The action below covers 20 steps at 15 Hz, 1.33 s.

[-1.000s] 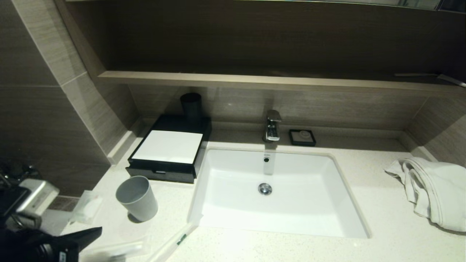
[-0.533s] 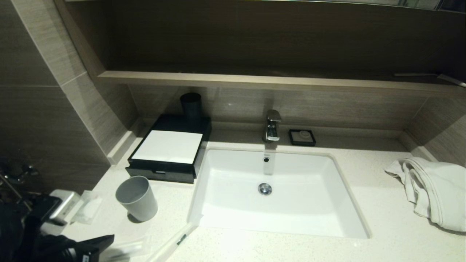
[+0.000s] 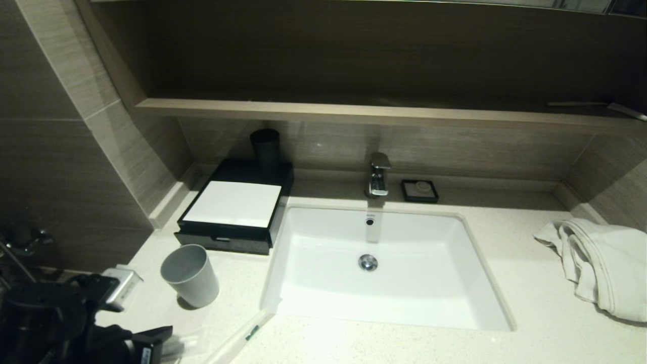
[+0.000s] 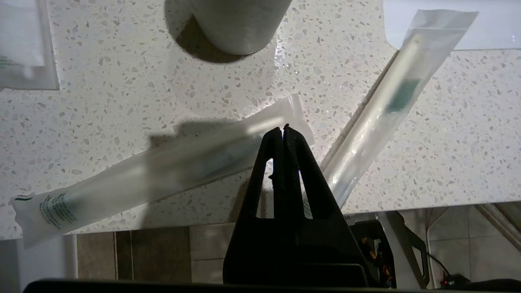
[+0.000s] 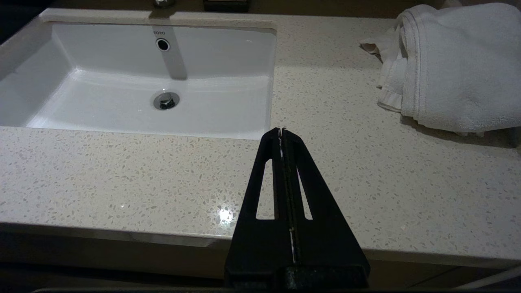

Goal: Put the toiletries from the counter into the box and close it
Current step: Pick up the cup

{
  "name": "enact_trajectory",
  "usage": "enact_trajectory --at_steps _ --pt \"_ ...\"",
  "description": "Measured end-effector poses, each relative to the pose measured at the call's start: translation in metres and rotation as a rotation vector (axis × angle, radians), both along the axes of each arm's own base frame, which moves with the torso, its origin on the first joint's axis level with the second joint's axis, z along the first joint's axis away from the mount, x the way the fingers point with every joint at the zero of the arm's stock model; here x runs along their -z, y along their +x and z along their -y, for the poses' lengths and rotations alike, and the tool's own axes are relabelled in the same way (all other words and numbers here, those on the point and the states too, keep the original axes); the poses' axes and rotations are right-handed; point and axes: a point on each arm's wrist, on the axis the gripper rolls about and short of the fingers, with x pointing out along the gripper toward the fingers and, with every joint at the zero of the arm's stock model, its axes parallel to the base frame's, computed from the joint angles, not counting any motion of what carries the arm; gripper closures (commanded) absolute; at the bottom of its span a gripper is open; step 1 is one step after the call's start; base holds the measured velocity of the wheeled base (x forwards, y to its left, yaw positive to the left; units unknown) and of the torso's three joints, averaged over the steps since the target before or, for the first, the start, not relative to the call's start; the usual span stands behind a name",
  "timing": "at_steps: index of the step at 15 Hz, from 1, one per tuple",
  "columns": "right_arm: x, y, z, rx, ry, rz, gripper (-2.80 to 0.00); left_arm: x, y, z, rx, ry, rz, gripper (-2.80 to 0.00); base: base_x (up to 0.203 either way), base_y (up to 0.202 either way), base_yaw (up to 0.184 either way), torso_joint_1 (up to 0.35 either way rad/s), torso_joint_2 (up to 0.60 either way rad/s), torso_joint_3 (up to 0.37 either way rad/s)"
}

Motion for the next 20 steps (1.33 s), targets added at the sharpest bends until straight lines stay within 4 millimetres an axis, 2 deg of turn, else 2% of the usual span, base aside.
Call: enact_trajectory --at_steps 3,4,10,20 --pt "0.0 0.0 0.0 0.001 0.0 0.0 0.0 0.006 0.01 0.001 -0.044 0.031 0.0 0.0 0.0 0.0 0.0 0.0 0.0 0.0" --pt "0.0 0.0 0.0 0.0 0.0 0.0 0.0 0.008 0.011 0.001 -0.046 0.035 -0.003 -2.8 0.0 0.0 0.0 0.0 0.0 0.0" --pt "0.0 0.0 0.0 0.0 0.0 0.0 0.0 0.019 0.018 0.003 -0.042 0.055 -0.056 -2.8 0.0 0.0 0.0 0.0 0.0 0.0" --pt "0.0 0.0 0.0 0.0 0.0 0.0 0.0 0.036 0.047 0.011 -0.07 0.046 0.046 -2.8 0.0 0.0 0.0 0.0 0.0 0.0"
